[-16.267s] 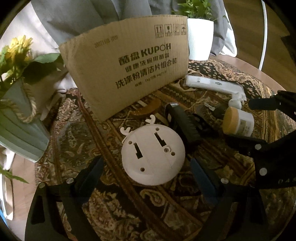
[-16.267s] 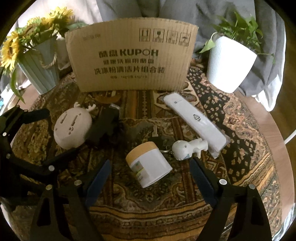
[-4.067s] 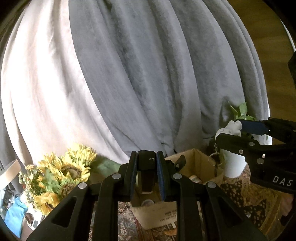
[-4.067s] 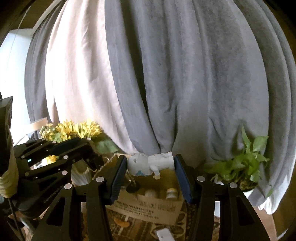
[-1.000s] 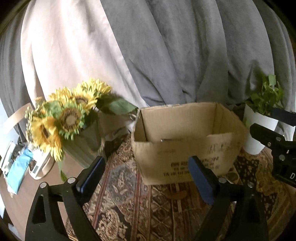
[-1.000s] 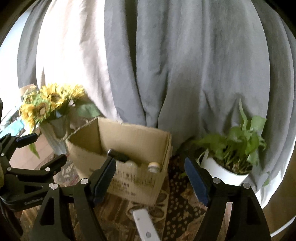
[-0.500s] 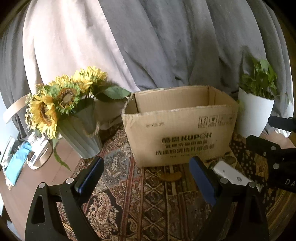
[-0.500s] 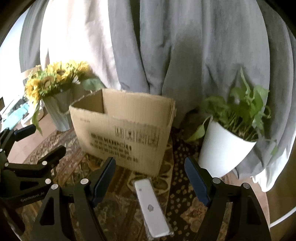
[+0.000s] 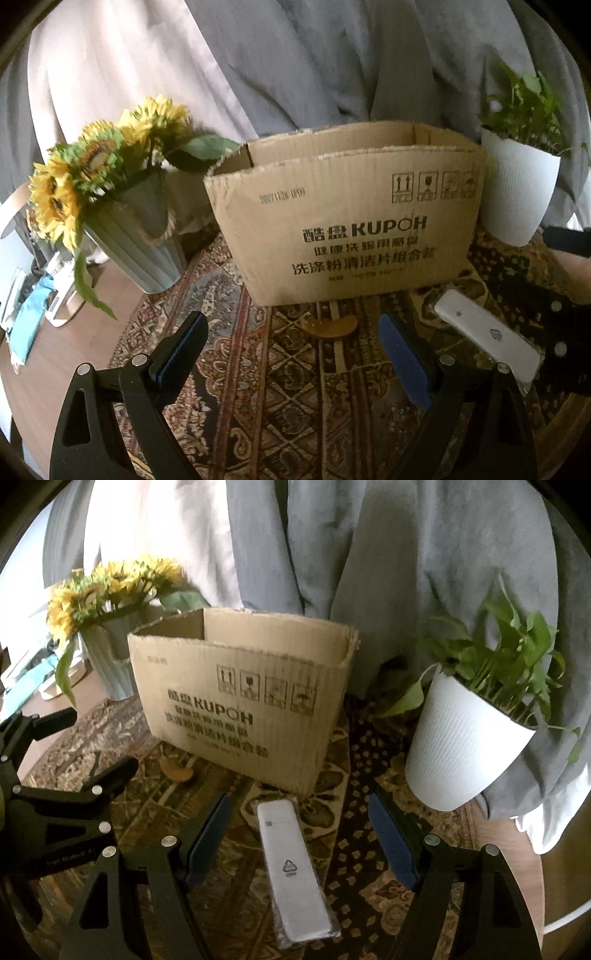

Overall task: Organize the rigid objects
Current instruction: 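Grasp the brown curved piece with the left tool while the right tool approaches the bagged remote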

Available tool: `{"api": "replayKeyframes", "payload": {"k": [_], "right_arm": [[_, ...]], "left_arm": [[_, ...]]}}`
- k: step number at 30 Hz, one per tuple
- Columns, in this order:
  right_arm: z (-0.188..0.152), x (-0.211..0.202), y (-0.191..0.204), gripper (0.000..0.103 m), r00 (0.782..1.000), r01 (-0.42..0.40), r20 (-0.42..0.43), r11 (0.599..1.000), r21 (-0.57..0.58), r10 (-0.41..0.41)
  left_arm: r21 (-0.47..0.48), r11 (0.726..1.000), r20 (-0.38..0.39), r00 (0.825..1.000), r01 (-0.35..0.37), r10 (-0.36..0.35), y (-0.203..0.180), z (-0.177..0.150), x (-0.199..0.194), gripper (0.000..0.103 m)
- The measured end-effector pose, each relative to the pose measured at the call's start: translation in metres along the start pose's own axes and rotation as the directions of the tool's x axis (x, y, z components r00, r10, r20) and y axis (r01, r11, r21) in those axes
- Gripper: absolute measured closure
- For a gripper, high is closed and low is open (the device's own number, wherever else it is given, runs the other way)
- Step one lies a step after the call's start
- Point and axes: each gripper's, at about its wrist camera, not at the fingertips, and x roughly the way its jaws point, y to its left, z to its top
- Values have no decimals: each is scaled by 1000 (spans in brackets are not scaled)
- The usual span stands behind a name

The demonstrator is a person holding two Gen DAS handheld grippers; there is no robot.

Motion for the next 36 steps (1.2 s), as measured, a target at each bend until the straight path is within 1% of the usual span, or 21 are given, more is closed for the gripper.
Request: {"api": "replayKeyframes", "payload": {"k": [3,7,16,18,19,21,23,25,27,29,31,36], "right_arm": [[-6,10,-1,26,1000,-16,-19,1000,1,16],[-14,25,-1,27,998,-39,-44,999,-2,39],[-29,54,-8,29,990,-86,-105,994,65,92],[-30,58,-7,31,988,-94,-114,993,70,101],[-31,61,-7,31,987,-98,-119,993,71,106],[-32,65,-6,36,985,-107,-129,991,74,116],[-33,68,-6,37,983,-113,-136,991,78,123],[-35,73,-6,38,982,-112,-142,991,80,122],[-36,76,-5,41,981,-116,-147,990,82,127],[-37,79,-6,43,979,-120,-154,989,82,131],[-39,83,-6,44,978,-118,-163,989,86,131],[-38,88,-1,45,976,-108,-179,990,86,122]], "left_arm": [[-3,1000,-16,1000,-1,1,-3,1,11,8],[18,1000,-30,1000,0,0,-10,0,24,8],[35,999,-74,997,16,-13,-15,0,48,9],[37,999,-87,996,21,-18,-16,0,52,9],[37,999,-92,996,24,-21,-17,0,55,10],[26,999,-110,993,40,-37,-16,0,59,13],[9,998,-127,991,55,-53,-14,1,64,14],[12,998,-127,990,57,-55,-16,2,68,17],[20,998,-130,990,60,-57,-18,2,71,21],[26,998,-135,990,57,-53,-19,1,75,21],[29,998,-144,988,62,-58,-19,0,79,24],[22,996,-163,984,82,-77,-20,-2,85,26]]}}
